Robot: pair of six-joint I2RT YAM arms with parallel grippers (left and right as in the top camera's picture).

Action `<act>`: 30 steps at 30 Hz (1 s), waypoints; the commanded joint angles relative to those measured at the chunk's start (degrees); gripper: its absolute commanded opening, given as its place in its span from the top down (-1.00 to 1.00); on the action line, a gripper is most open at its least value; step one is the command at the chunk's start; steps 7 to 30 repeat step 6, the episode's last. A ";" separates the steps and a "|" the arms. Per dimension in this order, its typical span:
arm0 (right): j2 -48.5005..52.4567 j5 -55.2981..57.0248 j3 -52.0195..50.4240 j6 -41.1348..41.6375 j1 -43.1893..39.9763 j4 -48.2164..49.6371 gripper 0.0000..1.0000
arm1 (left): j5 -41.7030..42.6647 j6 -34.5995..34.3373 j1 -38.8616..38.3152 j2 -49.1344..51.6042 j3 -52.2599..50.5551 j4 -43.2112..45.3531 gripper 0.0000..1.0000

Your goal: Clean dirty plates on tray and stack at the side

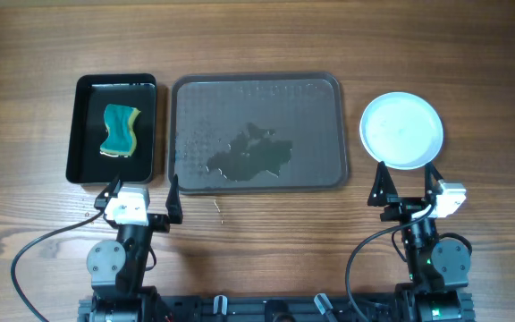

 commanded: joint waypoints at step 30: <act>-0.72 0.68 -0.04 -1.01 -0.13 0.24 -1.00 | 0.70 0.83 -0.31 -0.50 -0.39 0.15 -1.00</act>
